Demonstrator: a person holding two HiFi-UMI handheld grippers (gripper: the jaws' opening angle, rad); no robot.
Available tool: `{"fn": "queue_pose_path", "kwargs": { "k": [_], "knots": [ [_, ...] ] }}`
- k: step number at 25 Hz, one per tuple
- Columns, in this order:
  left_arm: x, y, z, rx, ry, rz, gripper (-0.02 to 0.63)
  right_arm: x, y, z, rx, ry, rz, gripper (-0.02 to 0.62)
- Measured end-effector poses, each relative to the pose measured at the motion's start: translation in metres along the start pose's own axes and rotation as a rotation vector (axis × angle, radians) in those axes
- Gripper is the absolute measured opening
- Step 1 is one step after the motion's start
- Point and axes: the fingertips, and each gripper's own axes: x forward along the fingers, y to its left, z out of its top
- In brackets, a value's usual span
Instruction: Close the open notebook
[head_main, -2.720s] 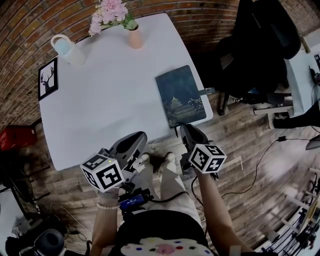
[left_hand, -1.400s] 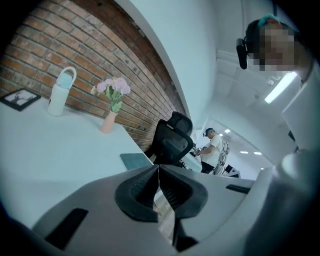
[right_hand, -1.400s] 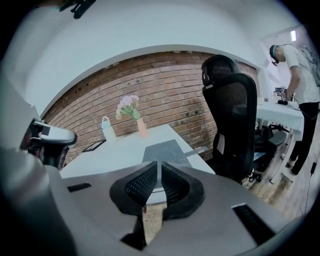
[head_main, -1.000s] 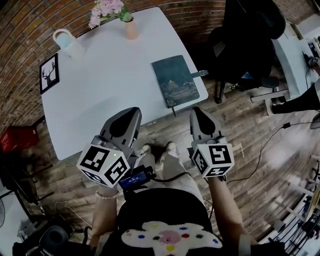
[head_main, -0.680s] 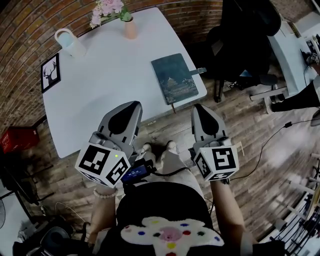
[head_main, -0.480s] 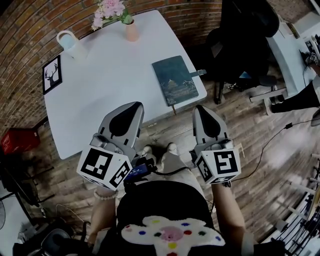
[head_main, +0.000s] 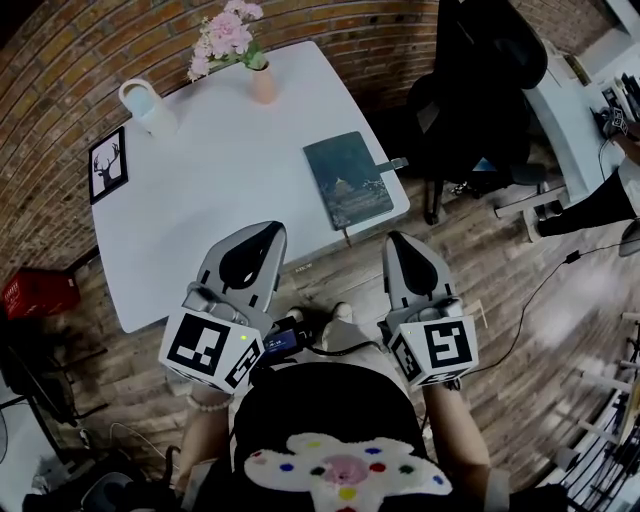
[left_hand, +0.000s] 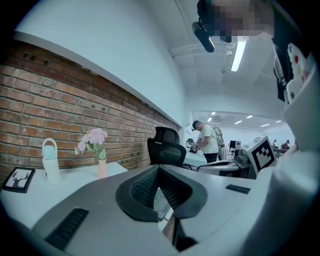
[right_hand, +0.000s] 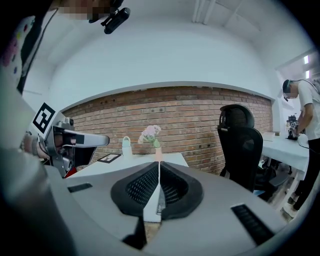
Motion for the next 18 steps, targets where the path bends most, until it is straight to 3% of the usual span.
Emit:
{"fn": "queue_pose_path", "kwargs": {
  "k": [14, 18],
  "knots": [
    [0.0020, -0.0012, -0.0034, 0.026, 0.014, -0.001, 0.017, 0.0026, 0.0012, 0.0050, -0.011, -0.006, 0.003, 0.037],
    [0.0028, -0.0012, -0.0038, 0.028, 0.016, -0.001, 0.017, 0.0011, 0.0017, 0.0018, 0.012, 0.059, -0.018, 0.037]
  ]
}}
